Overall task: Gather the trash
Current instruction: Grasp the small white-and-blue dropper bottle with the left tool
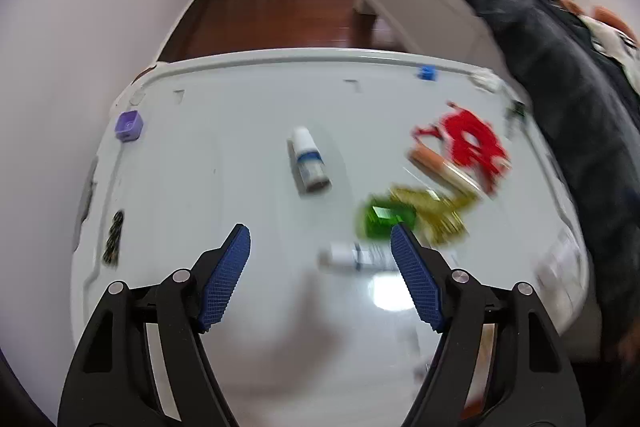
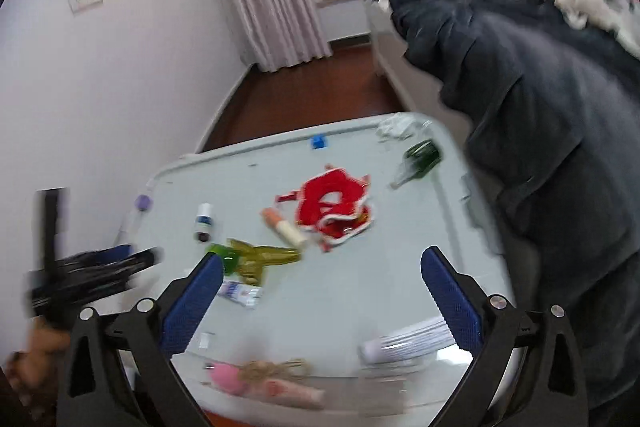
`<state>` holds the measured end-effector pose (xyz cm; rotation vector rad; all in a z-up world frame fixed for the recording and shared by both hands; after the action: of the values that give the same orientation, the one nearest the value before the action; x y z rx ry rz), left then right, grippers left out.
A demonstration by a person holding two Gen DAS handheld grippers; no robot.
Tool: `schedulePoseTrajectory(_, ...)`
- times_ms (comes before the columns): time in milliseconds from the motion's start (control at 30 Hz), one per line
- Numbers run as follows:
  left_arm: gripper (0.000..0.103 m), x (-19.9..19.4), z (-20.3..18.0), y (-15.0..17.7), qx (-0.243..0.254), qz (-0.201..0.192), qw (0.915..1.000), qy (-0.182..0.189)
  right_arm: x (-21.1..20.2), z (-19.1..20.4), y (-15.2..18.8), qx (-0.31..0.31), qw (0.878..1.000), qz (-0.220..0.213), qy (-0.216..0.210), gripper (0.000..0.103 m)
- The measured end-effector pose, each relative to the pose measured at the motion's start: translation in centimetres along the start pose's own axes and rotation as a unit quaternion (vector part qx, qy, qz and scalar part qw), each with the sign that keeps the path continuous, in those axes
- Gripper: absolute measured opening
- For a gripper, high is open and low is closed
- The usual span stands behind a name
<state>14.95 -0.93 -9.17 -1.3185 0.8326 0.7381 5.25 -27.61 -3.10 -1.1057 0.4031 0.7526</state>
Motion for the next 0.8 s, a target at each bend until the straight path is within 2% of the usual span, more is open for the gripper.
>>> schedulePoseTrajectory(133,0.071,4.2,-0.2,-2.0,-0.025,0.023,0.9991,-0.023,-1.0,0.2,-0.2,-0.018,1.000,-0.010,0.018,0.097)
schedulePoseTrajectory(233,0.071,6.4,-0.7,-3.0,-0.027,0.026,0.9985,-0.040,-1.1,0.5,-0.2,-0.040,0.999,-0.007,0.028,0.097)
schedulePoseTrajectory(300,0.071,7.4,-1.0,-3.3,-0.021,0.026,0.9981,-0.053,-1.2,1.0,-0.1,-0.052,0.998,-0.005,0.024,0.097)
schedulePoseTrajectory(433,0.071,8.9,-0.8,-3.4,-0.028,0.043,0.9973,-0.053,-1.5,1.8,0.1,-0.069,0.998,-0.005,0.011,0.097)
schedulePoseTrajectory(500,0.075,9.6,-0.3,-3.3,-0.042,0.054,0.9964,-0.050,-1.4,2.0,0.2,-0.071,0.997,-0.005,0.002,0.097)
schedulePoseTrajectory(567,0.089,10.3,0.2,-2.9,-0.049,0.064,0.9948,-0.062,-1.3,2.3,0.3,-0.075,0.997,-0.004,-0.005,0.097)
schedulePoseTrajectory(700,0.090,10.3,1.2,-2.2,-0.034,0.030,0.9945,-0.095,-1.7,2.4,0.1,-0.075,0.997,-0.018,-0.006,0.097)
schedulePoseTrajectory(733,0.082,10.1,1.6,-2.0,-0.033,0.022,0.9946,-0.095,-1.9,2.2,0.0,-0.070,0.997,-0.023,-0.005,0.097)
schedulePoseTrajectory(767,0.056,9.7,1.9,-1.8,-0.023,0.013,0.9942,-0.104,-2.1,1.9,-0.2,-0.061,0.998,-0.029,-0.006,0.097)
schedulePoseTrajectory(800,0.036,9.4,1.8,-1.8,-0.016,0.011,0.9952,-0.096,-2.2,1.6,-0.3,-0.053,0.998,-0.032,-0.008,0.097)
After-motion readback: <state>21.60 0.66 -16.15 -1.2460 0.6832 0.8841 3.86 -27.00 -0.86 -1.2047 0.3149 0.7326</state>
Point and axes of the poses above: each gripper's, at about its wrist camera, not at the fingertips, and x roughly the way its jaws point, z to its left, y to its underside, the point moved 6 cm from there along x, roughly the way its jaws point, and after that the axes turned 9 degrees about -y, right-handed, at the moved point
